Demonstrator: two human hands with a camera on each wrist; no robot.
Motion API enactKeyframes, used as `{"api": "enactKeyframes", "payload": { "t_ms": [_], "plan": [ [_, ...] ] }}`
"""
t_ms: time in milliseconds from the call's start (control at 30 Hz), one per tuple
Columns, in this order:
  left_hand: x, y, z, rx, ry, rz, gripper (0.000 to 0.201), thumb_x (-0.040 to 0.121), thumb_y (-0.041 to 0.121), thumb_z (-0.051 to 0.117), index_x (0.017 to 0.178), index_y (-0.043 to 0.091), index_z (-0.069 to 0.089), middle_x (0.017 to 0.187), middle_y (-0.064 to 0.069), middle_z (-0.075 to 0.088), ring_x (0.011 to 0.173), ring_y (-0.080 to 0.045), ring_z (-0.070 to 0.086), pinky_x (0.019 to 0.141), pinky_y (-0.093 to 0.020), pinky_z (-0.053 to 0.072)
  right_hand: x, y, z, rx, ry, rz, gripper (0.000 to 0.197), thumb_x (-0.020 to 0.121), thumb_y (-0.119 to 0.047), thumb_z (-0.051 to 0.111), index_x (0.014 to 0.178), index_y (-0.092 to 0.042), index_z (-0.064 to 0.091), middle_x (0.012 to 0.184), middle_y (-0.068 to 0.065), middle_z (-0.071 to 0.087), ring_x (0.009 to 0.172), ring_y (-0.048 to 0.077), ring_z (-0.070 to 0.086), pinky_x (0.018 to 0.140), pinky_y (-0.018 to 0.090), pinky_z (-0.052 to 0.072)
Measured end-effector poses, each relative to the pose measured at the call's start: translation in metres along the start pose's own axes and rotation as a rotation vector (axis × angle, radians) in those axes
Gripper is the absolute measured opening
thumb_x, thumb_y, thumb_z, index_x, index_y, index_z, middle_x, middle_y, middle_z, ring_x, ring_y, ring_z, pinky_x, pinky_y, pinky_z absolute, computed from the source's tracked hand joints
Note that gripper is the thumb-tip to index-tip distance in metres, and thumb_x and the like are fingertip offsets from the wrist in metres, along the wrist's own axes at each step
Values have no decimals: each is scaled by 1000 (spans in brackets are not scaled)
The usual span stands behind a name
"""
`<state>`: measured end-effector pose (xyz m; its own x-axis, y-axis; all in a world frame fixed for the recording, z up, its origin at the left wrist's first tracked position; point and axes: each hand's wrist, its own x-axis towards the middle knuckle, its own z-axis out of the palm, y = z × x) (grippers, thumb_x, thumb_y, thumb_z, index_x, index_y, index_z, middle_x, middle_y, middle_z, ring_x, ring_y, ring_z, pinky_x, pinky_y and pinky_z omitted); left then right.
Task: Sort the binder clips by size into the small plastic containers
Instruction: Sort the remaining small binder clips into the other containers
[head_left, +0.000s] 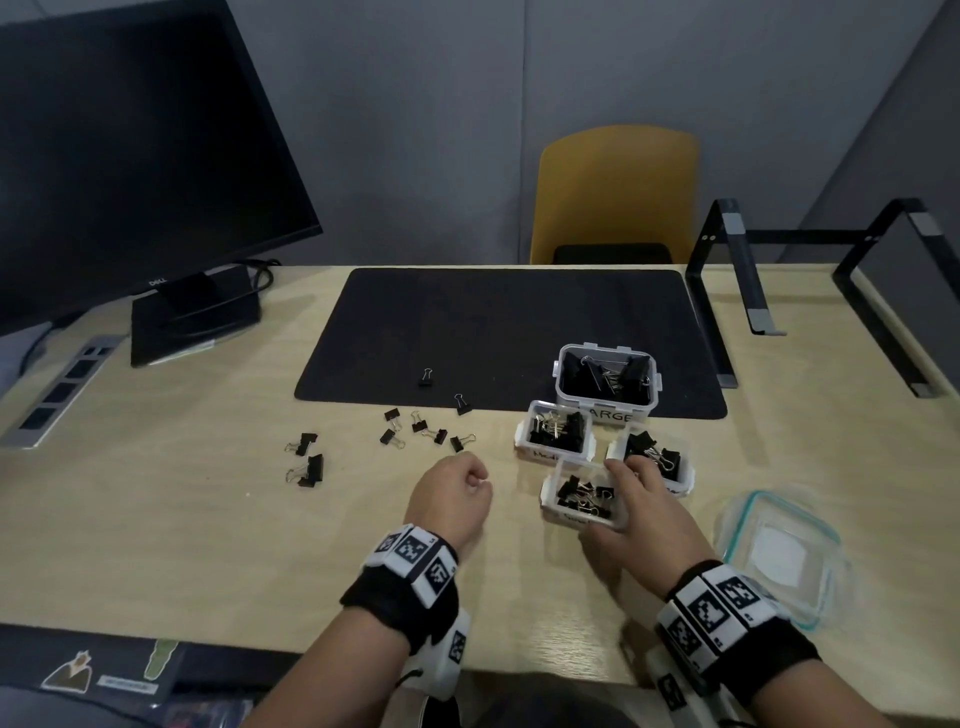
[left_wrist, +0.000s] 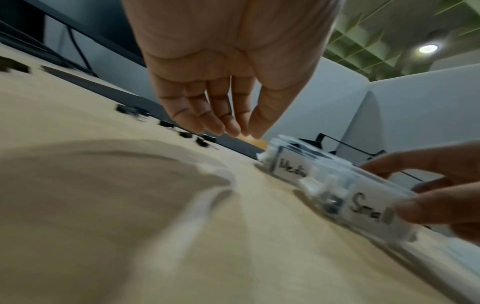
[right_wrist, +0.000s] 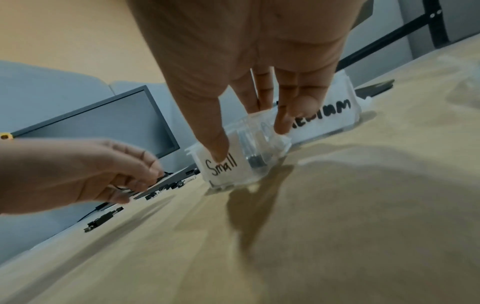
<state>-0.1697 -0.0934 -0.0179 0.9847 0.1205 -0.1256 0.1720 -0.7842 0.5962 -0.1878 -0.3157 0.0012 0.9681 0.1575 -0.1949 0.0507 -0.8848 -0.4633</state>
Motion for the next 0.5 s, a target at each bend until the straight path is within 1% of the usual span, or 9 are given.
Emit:
{"api": "enactKeyframes", "payload": {
  "t_ms": [67, 133, 200, 267, 333, 400, 467, 500],
  "plan": [
    [1, -20, -11, 12, 14, -47, 8, 87, 21, 57, 93, 22, 62, 91, 10, 60, 82, -7, 54, 70, -19, 39, 0, -4, -5, -71, -13, 16, 77, 80, -44, 63, 143, -21, 27, 140, -5, 29, 119, 13, 46, 96, 25, 44],
    [1, -39, -21, 17, 27, -90, 8, 87, 21, 57, 93, 22, 62, 93, 8, 63, 85, -9, 57, 74, -23, 45, 0, -12, -9, -147, -9, 47, 80, 75, -52, 65, 140, -23, 30, 136, -5, 33, 116, 15, 46, 94, 27, 47],
    [2, -56, -31, 25, 31, -121, 8, 87, 21, 57, 93, 22, 62, 94, 7, 64, 86, -11, 58, 78, -26, 48, 0, -25, -12, -182, 22, 60, 77, 73, -55, 65, 136, -21, 36, 133, -3, 36, 115, 16, 46, 94, 28, 46],
    [5, -71, -42, 39, 36, -135, 8, 86, 19, 57, 92, 21, 62, 95, 5, 64, 86, -13, 57, 76, -25, 47, 4, -43, -14, -126, 60, 52, 65, 77, -46, 65, 132, -18, 44, 129, -1, 38, 112, 18, 48, 93, 26, 44],
    [10, -83, -52, 41, 46, -146, 8, 86, 18, 58, 92, 20, 62, 95, 3, 64, 85, -14, 57, 74, -25, 45, 9, -63, -13, -51, 70, 19, 53, 82, -36, 63, 129, -16, 48, 124, -1, 42, 106, 16, 52, 90, 22, 42],
    [16, -94, -63, 40, 43, -158, 9, 86, 18, 57, 94, 19, 62, 96, 2, 63, 86, -15, 57, 75, -25, 45, 18, -82, -7, -9, 55, -12, 43, 86, -33, 59, 126, -18, 51, 120, -3, 46, 98, 13, 55, 84, 21, 43],
    [23, -103, -72, 43, 34, -162, 11, 86, 16, 57, 96, 18, 62, 98, 2, 62, 88, -15, 56, 75, -25, 44, 27, -99, 2, 19, 18, -16, 39, 88, -30, 56, 125, -18, 53, 119, -3, 49, 92, 13, 57, 81, 22, 43],
    [25, -106, -76, 46, 32, -160, 12, 86, 16, 57, 97, 18, 62, 99, 2, 62, 88, -15, 56, 76, -25, 44, 32, -106, 7, 28, -12, -11, 39, 88, -29, 56, 125, -18, 52, 120, -3, 50, 90, 12, 58, 81, 22, 44]
  ]
}}
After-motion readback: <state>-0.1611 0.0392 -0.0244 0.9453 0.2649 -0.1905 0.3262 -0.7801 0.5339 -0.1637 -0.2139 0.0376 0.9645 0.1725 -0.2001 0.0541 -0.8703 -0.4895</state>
